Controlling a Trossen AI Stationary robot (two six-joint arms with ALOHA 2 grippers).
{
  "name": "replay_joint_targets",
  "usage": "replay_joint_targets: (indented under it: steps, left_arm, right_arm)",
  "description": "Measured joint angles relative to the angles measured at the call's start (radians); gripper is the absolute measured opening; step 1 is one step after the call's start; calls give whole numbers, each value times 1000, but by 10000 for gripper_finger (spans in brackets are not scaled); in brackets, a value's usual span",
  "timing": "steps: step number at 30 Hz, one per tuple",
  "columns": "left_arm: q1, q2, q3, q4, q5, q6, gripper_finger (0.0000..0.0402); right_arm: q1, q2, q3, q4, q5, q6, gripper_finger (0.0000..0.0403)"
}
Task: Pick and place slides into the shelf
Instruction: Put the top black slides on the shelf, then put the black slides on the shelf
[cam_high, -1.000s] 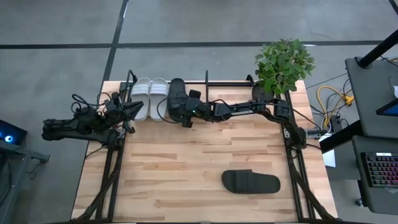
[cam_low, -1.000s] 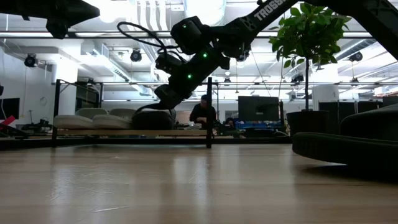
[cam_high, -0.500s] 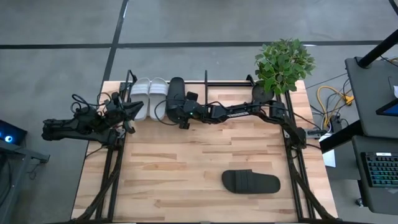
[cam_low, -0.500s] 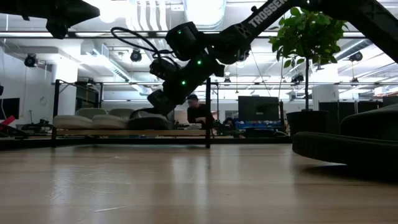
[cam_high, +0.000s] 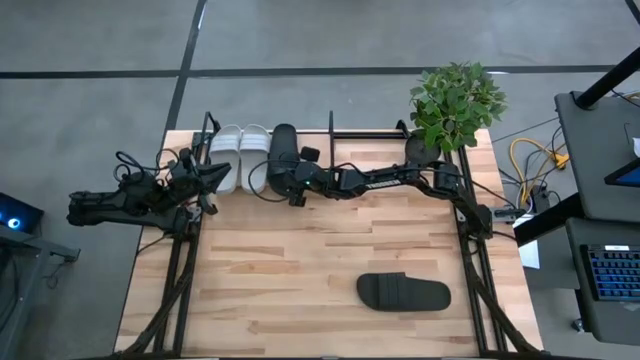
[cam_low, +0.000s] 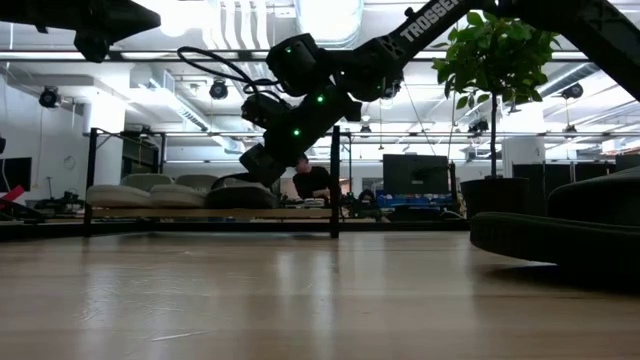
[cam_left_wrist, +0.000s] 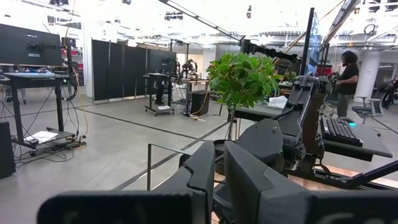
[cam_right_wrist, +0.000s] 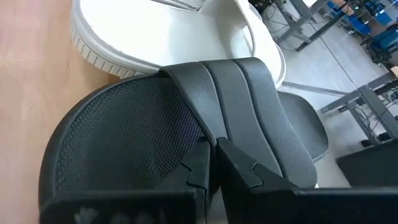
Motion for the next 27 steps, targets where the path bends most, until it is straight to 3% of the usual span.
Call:
replay_joint_targets:
  steps: [9, 21, 27]
  left_arm:
    - [0, 0, 0, 0, 0, 0, 22]
    - [0, 0, -1, 0, 0, 0, 22]
    - [0, 0, -1, -1, 0, 0, 22]
  right_arm:
    - [18, 0, -1, 4, 18, -25, 24]
    - [30, 0, -2, -3, 34, -10, 159]
    - [40, -31, -3, -13, 38, -8, 194]
